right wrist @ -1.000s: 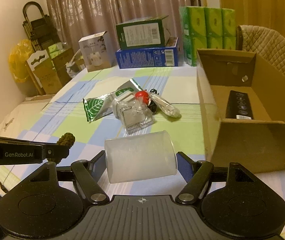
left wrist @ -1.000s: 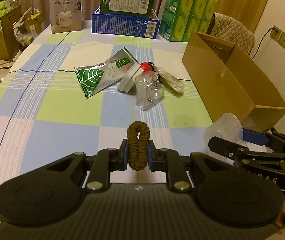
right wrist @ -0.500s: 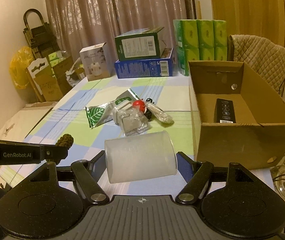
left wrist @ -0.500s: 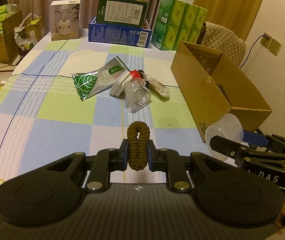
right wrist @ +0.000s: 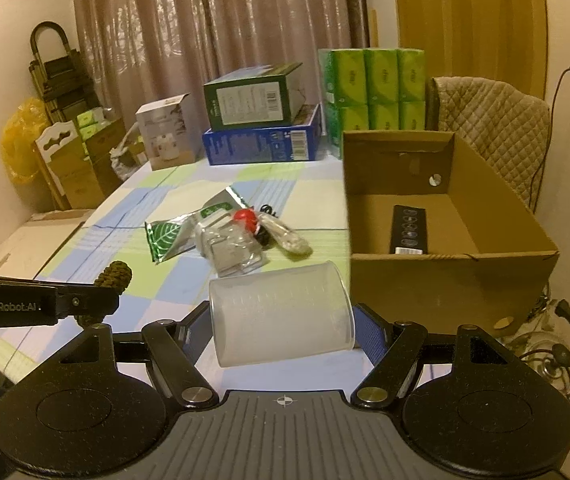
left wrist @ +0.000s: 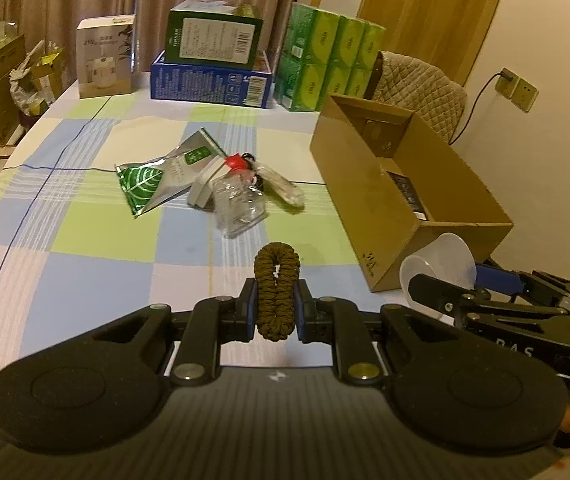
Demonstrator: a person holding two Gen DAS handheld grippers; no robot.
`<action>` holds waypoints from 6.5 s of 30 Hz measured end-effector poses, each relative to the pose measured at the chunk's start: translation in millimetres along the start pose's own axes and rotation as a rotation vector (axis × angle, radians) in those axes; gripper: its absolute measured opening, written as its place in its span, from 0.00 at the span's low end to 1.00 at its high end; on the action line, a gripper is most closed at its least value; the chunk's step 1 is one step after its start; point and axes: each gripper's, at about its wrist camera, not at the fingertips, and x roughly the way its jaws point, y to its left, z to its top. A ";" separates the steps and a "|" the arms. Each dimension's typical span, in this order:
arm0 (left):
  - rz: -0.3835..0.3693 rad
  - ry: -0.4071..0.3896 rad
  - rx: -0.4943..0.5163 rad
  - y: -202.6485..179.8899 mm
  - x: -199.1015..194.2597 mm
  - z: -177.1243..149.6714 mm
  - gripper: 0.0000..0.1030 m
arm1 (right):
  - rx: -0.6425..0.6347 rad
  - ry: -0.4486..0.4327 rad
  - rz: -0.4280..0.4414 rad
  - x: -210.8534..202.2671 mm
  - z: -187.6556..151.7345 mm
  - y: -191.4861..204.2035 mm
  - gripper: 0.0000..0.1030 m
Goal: Organize objects
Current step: 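Carry the brown ring and clear cup toward the cardboard box with both tools, then lower the ring and cup into the cardboard box and open both tools, then withdraw both tools from the cardboard box back over the table, then move the right tool toward the clear plastic container with the red part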
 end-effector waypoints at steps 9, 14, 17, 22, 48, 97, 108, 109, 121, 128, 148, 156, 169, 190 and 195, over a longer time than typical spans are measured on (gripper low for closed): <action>-0.036 0.007 0.031 -21.0 5.5 8.3 0.14 | 0.021 -0.029 -0.039 -12.0 7.9 -23.5 0.69; -0.065 0.004 0.056 -41.2 11.5 17.8 0.14 | 0.025 -0.049 -0.071 -21.2 19.9 -44.3 0.69; -0.090 0.004 0.070 -55.3 15.8 23.2 0.14 | 0.026 -0.060 -0.094 -26.5 27.6 -58.8 0.69; -0.135 0.003 0.104 -83.3 24.5 34.6 0.14 | 0.027 -0.070 -0.124 -32.3 40.0 -81.7 0.69; -0.194 0.046 0.215 -151.1 95.1 97.7 0.14 | 0.087 -0.065 -0.146 -4.7 87.9 -164.5 0.69; -0.137 0.075 0.225 -131.0 127.5 105.8 0.38 | 0.161 -0.059 -0.085 34.5 95.9 -183.0 0.80; -0.102 0.058 0.189 -97.9 90.6 90.4 0.56 | 0.142 -0.104 -0.067 -5.5 102.0 -158.0 0.80; -0.094 0.056 0.184 -93.3 86.5 88.5 0.56 | 0.134 -0.107 -0.063 -8.4 102.5 -153.4 0.80; -0.031 0.003 0.165 -51.8 36.3 87.8 0.76 | 0.089 -0.091 -0.018 -14.9 105.4 -97.9 0.80; -0.017 -0.035 0.137 -26.4 20.8 88.4 0.83 | 0.059 -0.078 -0.006 -12.2 106.7 -71.2 0.80; 0.138 -0.039 0.097 96.4 25.5 75.4 0.99 | -0.051 -0.072 0.087 35.3 85.4 21.7 0.80; 0.131 -0.015 0.047 135.9 79.8 66.1 0.99 | -0.109 -0.002 0.124 95.9 58.9 40.2 0.80; 0.141 0.022 0.057 156.6 126.2 58.0 0.99 | -0.183 0.068 0.195 187.8 35.4 47.2 0.80; 0.111 0.041 0.098 150.3 162.9 76.9 0.99 | -0.198 0.152 0.254 266.0 47.9 20.1 0.80; 0.105 0.054 0.089 154.2 167.3 76.3 0.99 | -0.225 0.160 0.278 270.0 47.1 25.5 0.80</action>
